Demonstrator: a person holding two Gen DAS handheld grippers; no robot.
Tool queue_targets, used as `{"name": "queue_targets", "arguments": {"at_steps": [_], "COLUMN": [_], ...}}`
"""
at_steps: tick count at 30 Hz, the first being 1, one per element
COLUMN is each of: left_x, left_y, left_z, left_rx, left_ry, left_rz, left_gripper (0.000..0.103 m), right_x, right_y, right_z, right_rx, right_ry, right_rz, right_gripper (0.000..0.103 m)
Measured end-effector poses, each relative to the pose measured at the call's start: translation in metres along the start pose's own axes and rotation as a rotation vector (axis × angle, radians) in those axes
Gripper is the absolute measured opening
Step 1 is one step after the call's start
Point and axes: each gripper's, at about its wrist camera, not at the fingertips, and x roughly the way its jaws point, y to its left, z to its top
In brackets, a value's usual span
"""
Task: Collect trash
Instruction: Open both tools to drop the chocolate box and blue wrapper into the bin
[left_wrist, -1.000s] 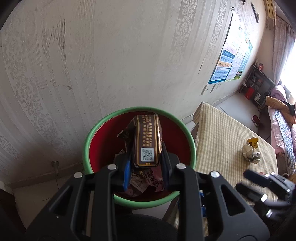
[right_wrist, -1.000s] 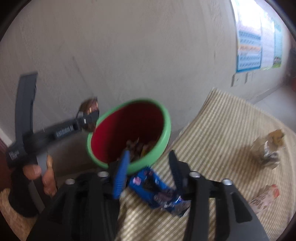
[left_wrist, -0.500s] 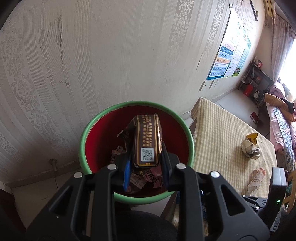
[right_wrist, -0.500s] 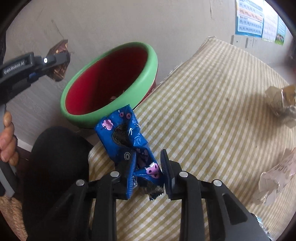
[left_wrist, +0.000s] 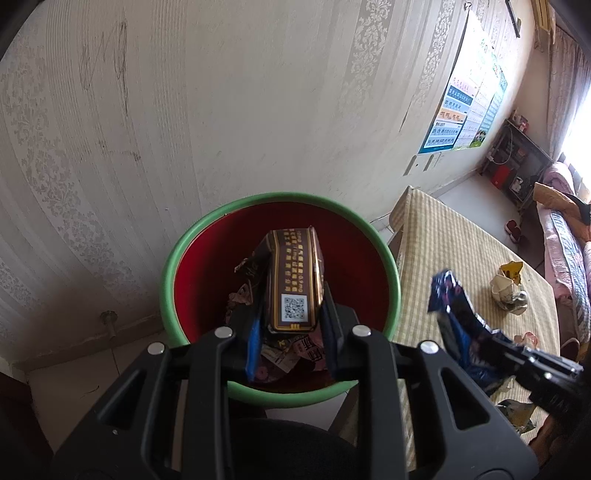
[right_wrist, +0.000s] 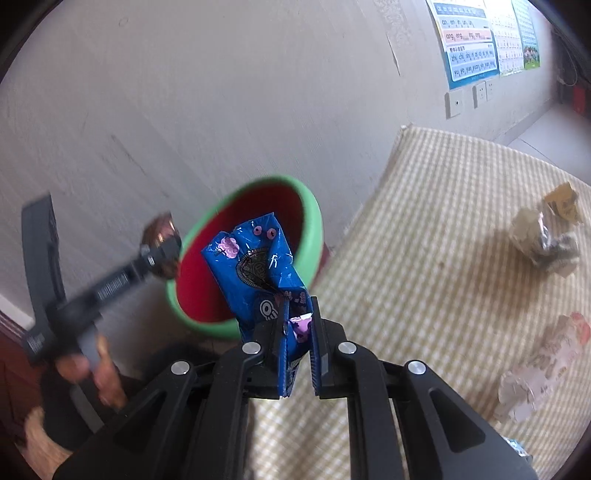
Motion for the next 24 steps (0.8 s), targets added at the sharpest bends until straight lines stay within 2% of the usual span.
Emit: {"name": "queue_targets", "arguments": {"at_steps": [6, 13, 14, 15, 16, 17, 18, 19, 24], "left_x": [0.010, 0.023, 0.026, 0.029, 0.029, 0.029, 0.029, 0.029, 0.027], "left_y": [0.002, 0.013, 0.015, 0.017, 0.019, 0.020, 0.022, 0.022, 0.023], "left_z": [0.002, 0.004, 0.005, 0.007, 0.008, 0.009, 0.009, 0.009, 0.007], "left_rx": [0.004, -0.021, -0.028, -0.031, -0.033, -0.037, -0.044, -0.047, -0.045], "left_ry": [0.015, 0.043, 0.046, 0.051, 0.051, 0.045, 0.038, 0.037, 0.039], "left_rz": [-0.002, -0.014, -0.013, -0.007, -0.005, -0.003, 0.002, 0.003, 0.008], "left_gripper": [0.025, 0.025, 0.027, 0.038, 0.043, 0.054, 0.059, 0.060, 0.062], "right_x": [0.014, 0.037, 0.037, 0.040, 0.045, 0.047, 0.051, 0.052, 0.044], "right_y": [0.023, 0.045, 0.049, 0.051, 0.051, 0.052, 0.052, 0.052, 0.048], "right_z": [0.028, 0.048, 0.049, 0.052, 0.054, 0.056, 0.058, 0.059, 0.057], "right_rx": [0.008, -0.009, -0.012, -0.013, -0.011, -0.007, 0.003, 0.018, 0.043], "right_ry": [-0.017, -0.017, -0.020, -0.024, -0.027, -0.030, -0.032, -0.038, -0.069], "right_rz": [0.056, 0.067, 0.066, 0.066, 0.064, 0.063, 0.063, 0.067, 0.067], "right_gripper": [0.011, 0.013, 0.014, 0.014, 0.017, 0.023, 0.041, 0.050, 0.051]}}
